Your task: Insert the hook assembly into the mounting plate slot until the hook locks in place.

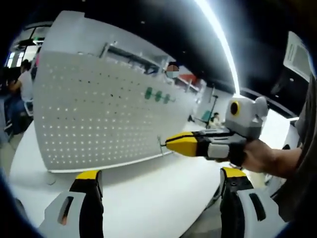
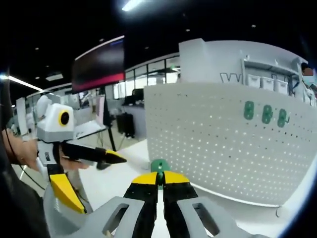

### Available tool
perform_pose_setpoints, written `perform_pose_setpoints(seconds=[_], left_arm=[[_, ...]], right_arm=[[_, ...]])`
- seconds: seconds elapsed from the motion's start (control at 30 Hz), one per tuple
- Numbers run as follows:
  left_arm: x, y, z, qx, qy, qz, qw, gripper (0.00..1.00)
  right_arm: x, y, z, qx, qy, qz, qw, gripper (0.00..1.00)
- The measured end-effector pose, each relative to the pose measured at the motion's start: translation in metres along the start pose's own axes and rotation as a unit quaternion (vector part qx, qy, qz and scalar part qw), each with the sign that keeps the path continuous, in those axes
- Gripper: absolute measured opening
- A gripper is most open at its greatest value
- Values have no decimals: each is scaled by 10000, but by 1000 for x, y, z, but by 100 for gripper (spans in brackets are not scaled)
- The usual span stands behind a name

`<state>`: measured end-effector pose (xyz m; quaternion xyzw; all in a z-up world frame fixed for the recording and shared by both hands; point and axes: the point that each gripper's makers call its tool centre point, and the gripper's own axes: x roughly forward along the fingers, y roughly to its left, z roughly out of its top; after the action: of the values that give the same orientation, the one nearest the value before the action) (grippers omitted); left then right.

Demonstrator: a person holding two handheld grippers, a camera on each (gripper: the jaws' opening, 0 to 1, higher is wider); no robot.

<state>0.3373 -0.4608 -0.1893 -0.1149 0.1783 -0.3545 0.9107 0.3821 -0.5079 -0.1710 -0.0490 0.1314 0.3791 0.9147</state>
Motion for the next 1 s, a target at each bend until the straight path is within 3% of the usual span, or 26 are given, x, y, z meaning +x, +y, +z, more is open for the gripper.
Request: perform_pose_setpoints(seconds=[0.53, 1.0], left_arm=[[1, 2, -10, -155, 111, -4, 9998, 100], [3, 4, -10, -172, 171, 17, 9997, 100]], right_arm=[[-5, -57, 6, -58, -222, -650, 9976, 0], [-21, -126, 22, 28, -550, -1371, 9890, 0]])
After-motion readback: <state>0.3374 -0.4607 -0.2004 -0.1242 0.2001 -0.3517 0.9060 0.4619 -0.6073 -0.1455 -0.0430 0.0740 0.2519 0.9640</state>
